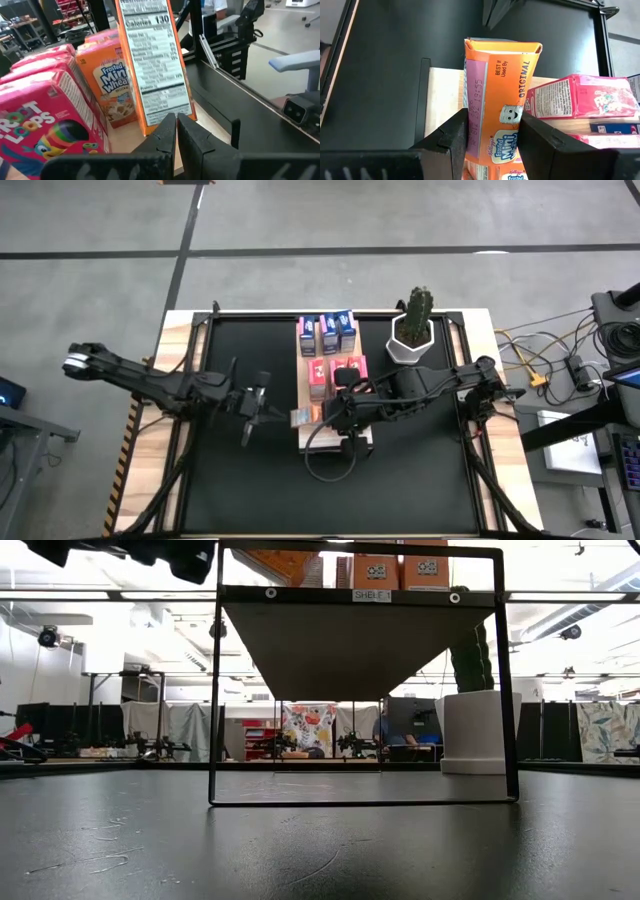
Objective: Stack cereal on shelf
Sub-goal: Put the orange cereal box aligned with the other orange cereal box on the shelf
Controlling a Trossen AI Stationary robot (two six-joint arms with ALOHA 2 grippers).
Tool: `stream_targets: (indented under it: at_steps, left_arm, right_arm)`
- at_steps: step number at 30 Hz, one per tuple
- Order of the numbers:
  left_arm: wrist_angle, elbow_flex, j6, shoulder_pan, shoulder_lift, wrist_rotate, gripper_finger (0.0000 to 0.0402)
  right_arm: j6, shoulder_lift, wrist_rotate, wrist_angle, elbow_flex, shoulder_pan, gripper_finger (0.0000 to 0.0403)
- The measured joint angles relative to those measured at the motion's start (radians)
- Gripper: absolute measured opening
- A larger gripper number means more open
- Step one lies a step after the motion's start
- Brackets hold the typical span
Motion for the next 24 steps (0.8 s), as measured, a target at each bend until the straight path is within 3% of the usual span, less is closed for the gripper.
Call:
stream_targets:
  at_steps: [16, 24]
  left_arm:
    - [0.004, 0.013, 0.005, 0.0, 0.069, 0.001, 0.0]
    - [0.009, 0.013, 0.005, 0.0, 0.072, 0.001, 0.0]
  right_arm:
    - [-0.002, 0.0, -0.003, 0.0, 0.0, 0.002, 0.0137]
    - [0.016, 0.0, -0.003, 0.005, 0.0, 0.002, 0.0184]
